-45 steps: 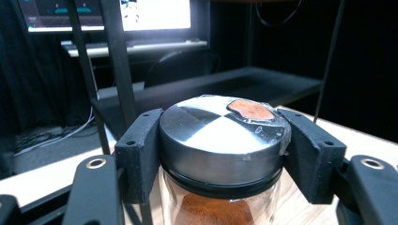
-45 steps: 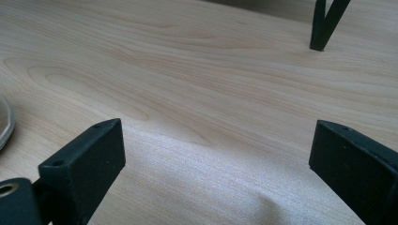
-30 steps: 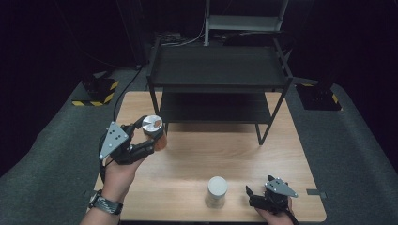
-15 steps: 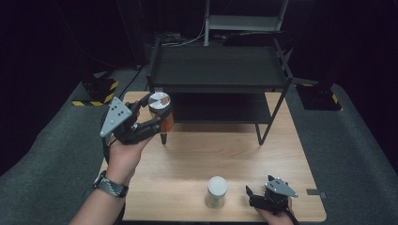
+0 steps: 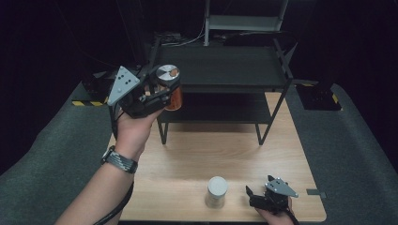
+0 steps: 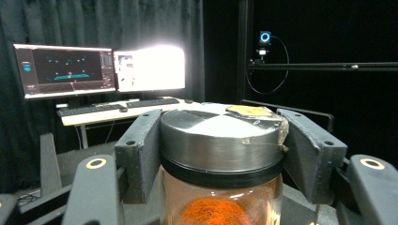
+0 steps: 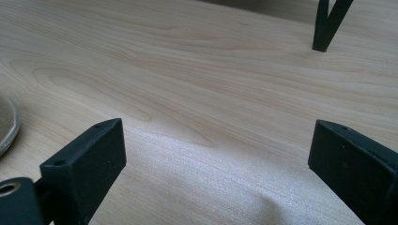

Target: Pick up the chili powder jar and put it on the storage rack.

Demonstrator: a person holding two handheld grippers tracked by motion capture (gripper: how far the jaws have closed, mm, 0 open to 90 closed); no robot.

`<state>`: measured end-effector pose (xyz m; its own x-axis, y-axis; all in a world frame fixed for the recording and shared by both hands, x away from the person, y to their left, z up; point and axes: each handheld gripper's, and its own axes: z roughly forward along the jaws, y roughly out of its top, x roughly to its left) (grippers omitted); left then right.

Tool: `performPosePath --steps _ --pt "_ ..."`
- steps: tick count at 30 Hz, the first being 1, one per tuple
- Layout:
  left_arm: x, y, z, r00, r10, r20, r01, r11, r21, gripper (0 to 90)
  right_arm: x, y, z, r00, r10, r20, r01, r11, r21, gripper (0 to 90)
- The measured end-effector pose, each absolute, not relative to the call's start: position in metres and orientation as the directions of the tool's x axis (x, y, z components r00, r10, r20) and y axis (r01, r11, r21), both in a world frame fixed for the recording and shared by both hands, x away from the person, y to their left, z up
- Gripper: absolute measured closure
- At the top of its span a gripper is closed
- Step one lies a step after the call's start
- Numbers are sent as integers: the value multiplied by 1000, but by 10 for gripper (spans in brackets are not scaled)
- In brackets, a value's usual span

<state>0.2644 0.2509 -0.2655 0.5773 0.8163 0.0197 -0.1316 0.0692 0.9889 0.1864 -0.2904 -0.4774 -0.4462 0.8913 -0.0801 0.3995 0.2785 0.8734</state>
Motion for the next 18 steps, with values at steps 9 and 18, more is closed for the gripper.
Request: performPosePath --steps 9,18 --pt "289 237 -247 559 829 12 -140 80 987 346 186 -292 -478 -450 890 -77 396 276 876 40" --pt "309 226 -237 538 843 8 -147 84 986 345 186 -292 -478 -453 889 -72 396 273 877 41"
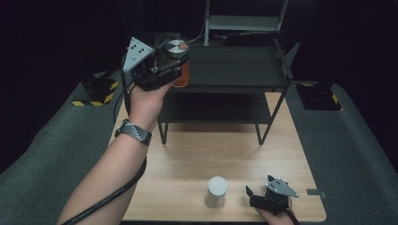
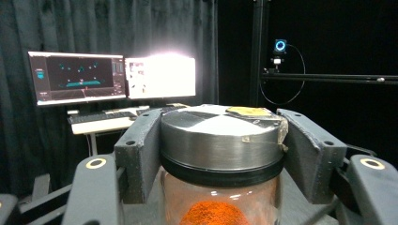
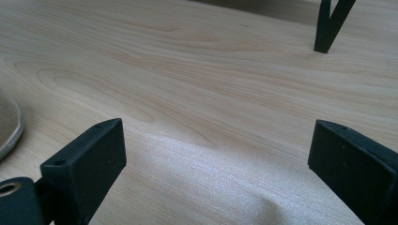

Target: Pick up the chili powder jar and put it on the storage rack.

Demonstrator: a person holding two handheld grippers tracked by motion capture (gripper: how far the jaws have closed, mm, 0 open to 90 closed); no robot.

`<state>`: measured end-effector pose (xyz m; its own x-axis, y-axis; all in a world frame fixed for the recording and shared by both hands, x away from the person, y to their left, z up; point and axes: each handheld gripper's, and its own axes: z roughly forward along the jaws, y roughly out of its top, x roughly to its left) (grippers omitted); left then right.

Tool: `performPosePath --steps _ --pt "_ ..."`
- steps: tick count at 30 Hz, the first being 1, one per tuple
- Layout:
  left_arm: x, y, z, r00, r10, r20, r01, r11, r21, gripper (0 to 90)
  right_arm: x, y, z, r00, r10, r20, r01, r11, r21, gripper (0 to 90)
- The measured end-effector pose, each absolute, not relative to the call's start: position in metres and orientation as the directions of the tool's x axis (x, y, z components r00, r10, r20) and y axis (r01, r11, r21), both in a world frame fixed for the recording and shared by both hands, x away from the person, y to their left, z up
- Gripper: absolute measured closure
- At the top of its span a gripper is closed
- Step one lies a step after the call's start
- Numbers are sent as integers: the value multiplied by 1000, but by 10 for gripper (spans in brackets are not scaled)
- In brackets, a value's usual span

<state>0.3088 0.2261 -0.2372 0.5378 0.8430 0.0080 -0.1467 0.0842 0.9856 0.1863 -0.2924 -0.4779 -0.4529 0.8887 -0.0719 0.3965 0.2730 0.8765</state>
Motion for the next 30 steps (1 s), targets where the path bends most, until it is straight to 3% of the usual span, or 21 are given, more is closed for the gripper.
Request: performPosePath --steps 13,30 --pt "338 199 -238 515 857 21 -137 58 989 345 186 -294 -479 -457 887 -67 392 269 880 41" --pt "352 195 -244 506 862 -6 -111 72 991 345 186 -296 -479 -458 887 -57 393 259 882 41"
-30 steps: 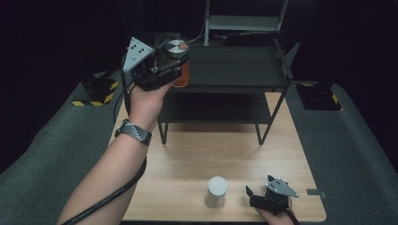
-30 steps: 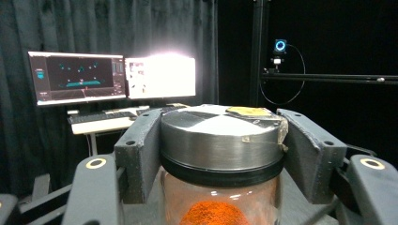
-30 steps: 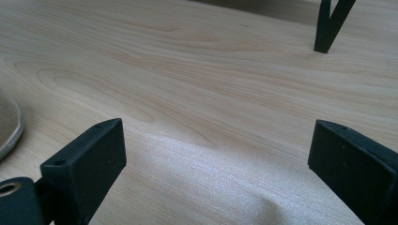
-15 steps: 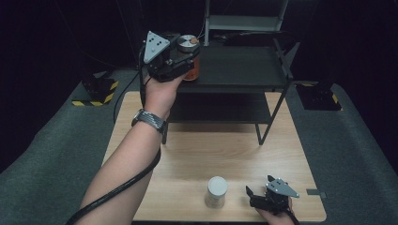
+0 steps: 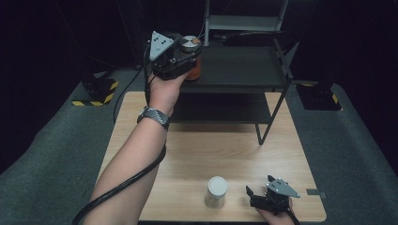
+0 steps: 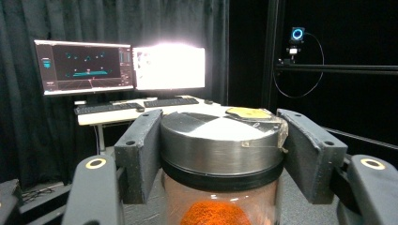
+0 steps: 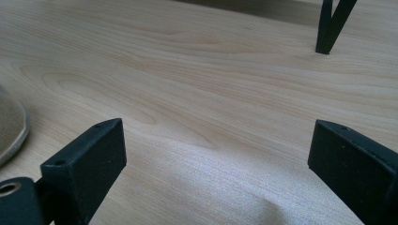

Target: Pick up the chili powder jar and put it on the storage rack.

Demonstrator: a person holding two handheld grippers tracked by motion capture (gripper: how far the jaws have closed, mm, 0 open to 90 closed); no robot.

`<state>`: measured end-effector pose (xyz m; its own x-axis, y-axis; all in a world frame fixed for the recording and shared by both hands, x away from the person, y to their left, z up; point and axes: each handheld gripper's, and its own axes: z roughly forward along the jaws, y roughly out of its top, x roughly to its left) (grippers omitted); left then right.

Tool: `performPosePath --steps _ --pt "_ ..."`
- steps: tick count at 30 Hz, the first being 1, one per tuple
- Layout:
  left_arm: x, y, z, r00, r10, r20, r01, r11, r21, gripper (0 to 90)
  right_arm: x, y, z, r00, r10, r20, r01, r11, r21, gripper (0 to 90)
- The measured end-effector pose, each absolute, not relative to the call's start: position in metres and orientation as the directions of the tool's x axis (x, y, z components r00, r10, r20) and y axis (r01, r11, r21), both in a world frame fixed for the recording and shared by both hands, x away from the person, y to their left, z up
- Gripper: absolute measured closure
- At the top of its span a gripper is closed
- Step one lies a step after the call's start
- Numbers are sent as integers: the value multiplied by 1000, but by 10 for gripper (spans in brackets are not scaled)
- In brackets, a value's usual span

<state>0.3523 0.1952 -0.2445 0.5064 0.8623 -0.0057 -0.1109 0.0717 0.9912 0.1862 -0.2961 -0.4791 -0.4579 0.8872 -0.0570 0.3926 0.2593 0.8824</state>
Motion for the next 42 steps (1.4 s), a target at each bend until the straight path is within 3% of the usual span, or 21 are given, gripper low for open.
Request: performPosePath --steps 30,36,38,42 --pt "349 194 -246 505 863 -5 -122 77 990 337 189 -294 -475 -450 891 -55 421 266 867 47" --pt "347 193 -248 501 865 -10 -111 76 991 241 188 -294 -476 -451 891 -54 420 265 868 47" --pt "343 193 -249 494 870 -10 -108 73 991 159 188 -294 -476 -451 891 -54 420 265 868 48" --pt "338 195 -249 498 867 -38 -84 92 992 83 188 -294 -476 -452 890 -56 419 268 868 47"
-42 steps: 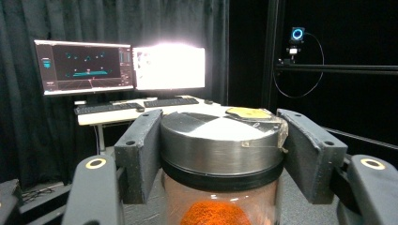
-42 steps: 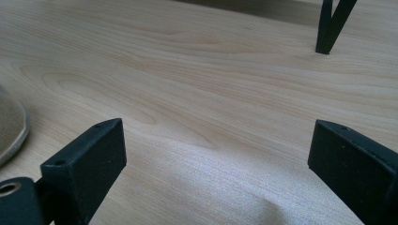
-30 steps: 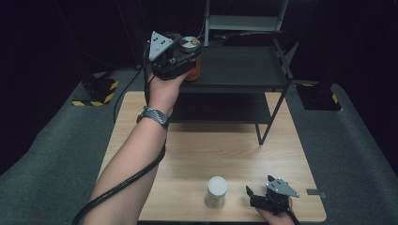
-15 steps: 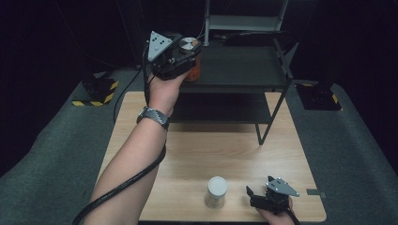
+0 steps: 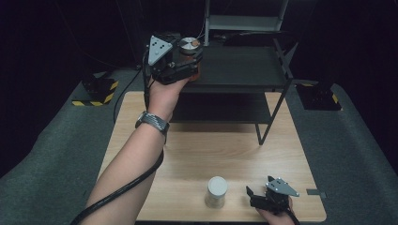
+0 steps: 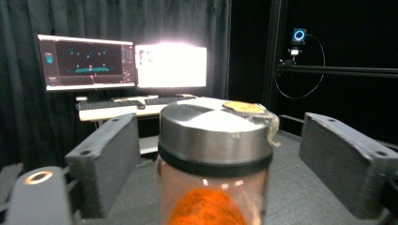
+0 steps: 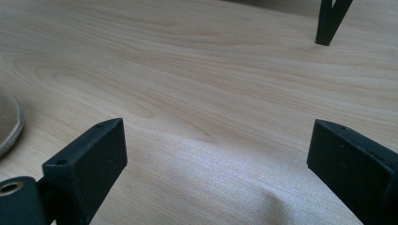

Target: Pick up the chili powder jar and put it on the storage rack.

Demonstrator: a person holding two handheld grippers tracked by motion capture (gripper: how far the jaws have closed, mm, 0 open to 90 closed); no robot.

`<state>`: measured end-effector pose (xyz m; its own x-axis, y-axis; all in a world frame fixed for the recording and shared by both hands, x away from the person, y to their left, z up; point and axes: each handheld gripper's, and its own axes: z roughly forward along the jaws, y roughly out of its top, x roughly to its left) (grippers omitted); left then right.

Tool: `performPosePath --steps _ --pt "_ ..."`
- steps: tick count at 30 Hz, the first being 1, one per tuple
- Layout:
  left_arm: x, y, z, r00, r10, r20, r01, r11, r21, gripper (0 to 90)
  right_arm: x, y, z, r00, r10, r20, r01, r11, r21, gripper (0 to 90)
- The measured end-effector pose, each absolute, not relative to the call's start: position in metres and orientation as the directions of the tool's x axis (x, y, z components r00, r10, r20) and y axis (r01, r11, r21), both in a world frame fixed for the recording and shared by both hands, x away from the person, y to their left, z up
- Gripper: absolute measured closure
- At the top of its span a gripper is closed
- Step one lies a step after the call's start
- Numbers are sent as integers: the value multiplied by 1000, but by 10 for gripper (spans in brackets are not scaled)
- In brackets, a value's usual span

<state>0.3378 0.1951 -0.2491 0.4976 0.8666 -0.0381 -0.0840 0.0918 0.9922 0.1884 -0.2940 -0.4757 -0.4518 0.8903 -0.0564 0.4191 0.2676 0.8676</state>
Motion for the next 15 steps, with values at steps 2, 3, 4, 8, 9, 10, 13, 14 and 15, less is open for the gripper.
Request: performPosePath --steps 2,3,4,8,9,10,13,14,15 --pt "335 196 -249 501 865 -35 -77 84 993 59 189 -294 -475 -451 891 -58 420 269 866 47" --pt "333 196 -248 502 865 -27 -75 75 994 59 189 -294 -475 -451 891 -58 420 269 866 47" --pt "331 195 -248 502 865 -22 -76 69 995 35 189 -293 -475 -451 891 -59 421 270 866 47" --pt "323 196 -247 511 860 -5 -64 43 997 3 188 -292 -475 -449 891 -65 418 274 866 47" --pt "320 196 -247 509 861 2 -62 34 998 3 188 -292 -476 -448 892 -64 419 273 866 47" --pt "318 196 -248 508 861 9 -57 23 998 3 188 -292 -475 -448 892 -64 419 273 866 47" --pt "310 198 -252 512 859 15 -56 16 998 3 188 -293 -475 -450 891 -64 420 274 865 47" --pt "308 199 -254 512 859 19 -59 13 998 3 188 -292 -475 -449 891 -64 420 274 865 47" --pt "306 199 -255 513 858 19 -59 13 998 3 188 -292 -475 -448 892 -65 419 274 866 47"
